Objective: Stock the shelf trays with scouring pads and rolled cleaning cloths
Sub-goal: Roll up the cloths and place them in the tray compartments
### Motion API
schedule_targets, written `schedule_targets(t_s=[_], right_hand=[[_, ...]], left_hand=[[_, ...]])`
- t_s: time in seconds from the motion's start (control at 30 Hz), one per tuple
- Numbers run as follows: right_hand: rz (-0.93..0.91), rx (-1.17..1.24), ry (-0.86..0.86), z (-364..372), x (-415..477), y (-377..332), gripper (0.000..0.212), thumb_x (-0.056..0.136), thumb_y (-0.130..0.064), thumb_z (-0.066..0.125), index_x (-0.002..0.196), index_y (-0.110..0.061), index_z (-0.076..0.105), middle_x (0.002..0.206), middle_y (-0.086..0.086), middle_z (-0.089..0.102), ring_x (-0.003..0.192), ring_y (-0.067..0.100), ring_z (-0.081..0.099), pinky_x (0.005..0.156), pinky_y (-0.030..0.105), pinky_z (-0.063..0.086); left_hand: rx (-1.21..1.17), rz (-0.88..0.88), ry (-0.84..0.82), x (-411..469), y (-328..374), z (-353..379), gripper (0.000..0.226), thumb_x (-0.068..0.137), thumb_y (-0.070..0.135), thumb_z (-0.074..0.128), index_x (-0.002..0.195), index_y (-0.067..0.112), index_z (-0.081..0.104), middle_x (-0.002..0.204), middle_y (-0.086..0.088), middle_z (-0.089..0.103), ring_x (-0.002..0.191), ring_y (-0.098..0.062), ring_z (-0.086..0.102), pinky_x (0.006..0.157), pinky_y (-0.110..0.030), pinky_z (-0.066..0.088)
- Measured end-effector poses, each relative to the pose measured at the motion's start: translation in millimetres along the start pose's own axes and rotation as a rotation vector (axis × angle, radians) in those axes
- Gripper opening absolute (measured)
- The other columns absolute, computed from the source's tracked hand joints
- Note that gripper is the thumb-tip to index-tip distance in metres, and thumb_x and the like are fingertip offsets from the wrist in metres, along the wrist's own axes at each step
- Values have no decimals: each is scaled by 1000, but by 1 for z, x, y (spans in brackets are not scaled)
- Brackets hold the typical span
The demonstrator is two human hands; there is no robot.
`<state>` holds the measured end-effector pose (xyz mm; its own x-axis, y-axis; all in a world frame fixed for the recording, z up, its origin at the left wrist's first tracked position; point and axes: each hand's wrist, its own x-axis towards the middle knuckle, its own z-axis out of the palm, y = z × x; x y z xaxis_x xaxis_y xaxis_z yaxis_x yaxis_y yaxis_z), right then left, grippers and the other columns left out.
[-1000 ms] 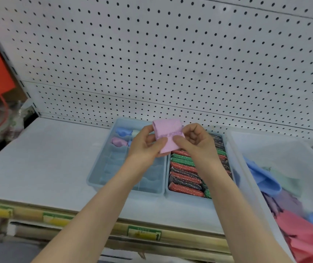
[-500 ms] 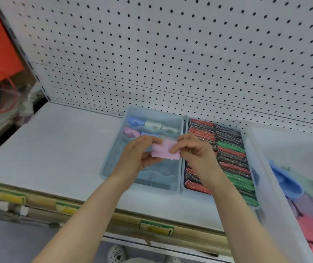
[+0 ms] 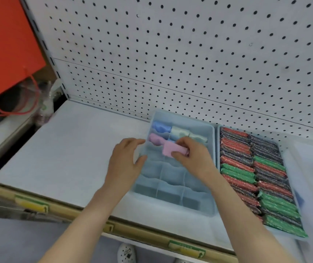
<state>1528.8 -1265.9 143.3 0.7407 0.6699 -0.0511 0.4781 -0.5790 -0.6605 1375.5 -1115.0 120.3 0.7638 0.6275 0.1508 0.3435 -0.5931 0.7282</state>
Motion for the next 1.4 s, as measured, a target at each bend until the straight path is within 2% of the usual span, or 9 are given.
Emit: schedule_targets(t_s=[0.17,0.37,0.6,0.7,0.83,0.97,1.07,1.2,1.4], right_hand=[[-99,-95,0,50,17,-19,20,81,-22,71,97,-18,59,89,0,69,83,21,60,70,34,47],[-94,-116,-14,62,16,-16,19,81,-28,71,93,-20,60,83,4,66,84,23,57,69,37,45],[-158,-728,-164,44,33,-54,14,87,-27,56,100,-22,54,76,3,57,84,28,61,62,27,30],[-81,-588,-188,58,34,-49,9,85,-24,52,89,-21,44,62,1,46,69,30,55,49,29,24],[-86,-448,-198,52,23,-38,10,86,-25,53,82,-22,45,69,2,52,72,29,53,56,33,33],[-102,-359,-63,13,-3,-24,25,92,-33,59,116,-31,66,106,2,72,99,27,63,82,37,51],[-75,-305,136,-40,-35,7,25,93,-32,60,116,-27,70,109,0,73,98,24,67,82,33,52],[81,-297,362,-133,-92,64,21,93,-31,63,110,-25,73,94,-5,76,82,15,70,80,34,56],[554,-447,371,-242,-148,183,30,92,-13,55,117,-20,70,117,7,70,107,31,63,89,34,48]], left_hand=[[15,-57,-88,4,-6,7,42,95,20,55,137,20,51,121,1,57,84,-8,54,79,-21,43],[45,-19,-77,2,-9,8,40,98,20,48,138,20,49,119,0,57,86,-9,55,76,-16,38],[35,-14,-106,3,-6,6,35,99,19,48,134,18,52,113,-1,57,82,-9,51,73,-17,35],[51,-4,-104,2,-6,5,35,99,20,48,133,18,53,112,-1,57,83,-8,50,74,-17,34],[87,6,-120,3,-7,6,37,98,18,49,135,17,52,114,-4,58,90,-16,57,77,-21,38],[241,68,-62,6,-2,9,43,90,4,54,132,11,55,123,-12,57,109,-31,54,89,-36,44],[217,208,-17,6,23,21,49,78,-8,60,123,11,61,117,0,56,113,-31,50,92,-34,45],[196,389,-142,9,81,68,45,77,0,68,120,12,63,116,-10,61,105,-35,57,89,-44,48],[105,643,-324,-15,171,145,32,84,9,69,116,16,68,114,-5,64,106,-26,58,93,-40,50]])
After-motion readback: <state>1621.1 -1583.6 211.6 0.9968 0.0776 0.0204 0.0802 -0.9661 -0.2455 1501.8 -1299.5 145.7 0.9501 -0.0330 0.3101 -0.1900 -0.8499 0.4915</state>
